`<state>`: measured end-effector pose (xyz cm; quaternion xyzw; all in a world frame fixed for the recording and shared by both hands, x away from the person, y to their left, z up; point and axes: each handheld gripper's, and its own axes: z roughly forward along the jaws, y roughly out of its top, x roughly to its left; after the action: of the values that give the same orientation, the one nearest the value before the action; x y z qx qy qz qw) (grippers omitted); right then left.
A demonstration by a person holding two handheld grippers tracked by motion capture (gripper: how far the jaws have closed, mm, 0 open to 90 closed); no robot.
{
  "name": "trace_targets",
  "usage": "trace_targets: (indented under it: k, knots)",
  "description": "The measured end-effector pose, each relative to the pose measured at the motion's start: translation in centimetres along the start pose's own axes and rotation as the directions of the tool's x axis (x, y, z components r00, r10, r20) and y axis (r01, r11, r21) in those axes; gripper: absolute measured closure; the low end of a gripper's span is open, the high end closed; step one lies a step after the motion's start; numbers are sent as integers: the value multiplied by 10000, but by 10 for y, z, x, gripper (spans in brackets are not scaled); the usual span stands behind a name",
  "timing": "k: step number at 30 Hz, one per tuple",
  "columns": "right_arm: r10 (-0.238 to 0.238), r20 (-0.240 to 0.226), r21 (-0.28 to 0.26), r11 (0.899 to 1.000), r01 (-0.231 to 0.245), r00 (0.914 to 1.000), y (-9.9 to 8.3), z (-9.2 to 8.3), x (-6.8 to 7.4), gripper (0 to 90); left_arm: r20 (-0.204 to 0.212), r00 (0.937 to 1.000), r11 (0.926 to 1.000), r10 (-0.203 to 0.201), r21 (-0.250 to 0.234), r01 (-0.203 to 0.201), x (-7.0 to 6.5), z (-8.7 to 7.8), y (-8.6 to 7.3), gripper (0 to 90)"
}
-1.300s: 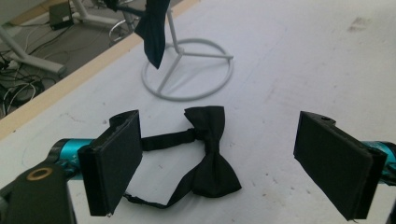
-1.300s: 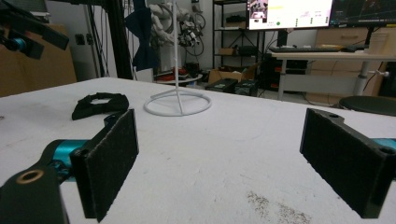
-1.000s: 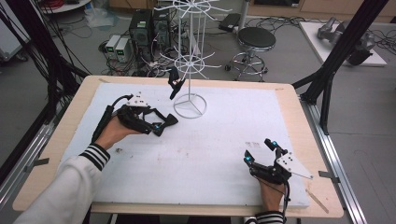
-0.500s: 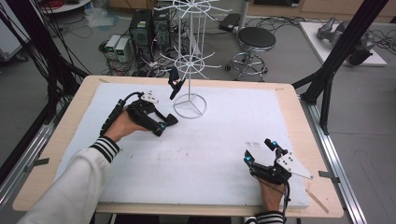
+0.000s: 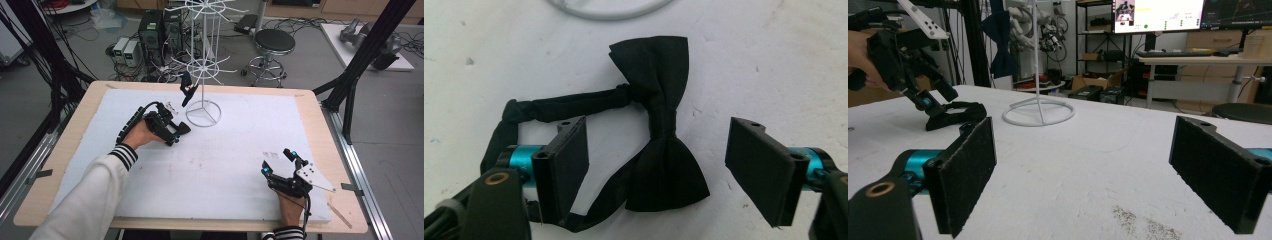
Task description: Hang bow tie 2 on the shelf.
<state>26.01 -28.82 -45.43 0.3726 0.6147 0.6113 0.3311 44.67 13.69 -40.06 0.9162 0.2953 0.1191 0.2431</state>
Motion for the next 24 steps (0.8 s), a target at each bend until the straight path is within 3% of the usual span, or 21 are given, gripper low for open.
trace_targets:
  k: [6, 24]
  knots:
    - [5, -3, -5, 10000, -5, 10000, 0, 0, 0, 109, -38, 10000, 9997, 59, 220, -58, -3, 7, 4, 307]
    - [-32, -14, -38, 10000, 32, 10000, 0, 0, 0, 110, -234, 9996, 9972, -128, 730, 144, -5, 16, 6, 580]
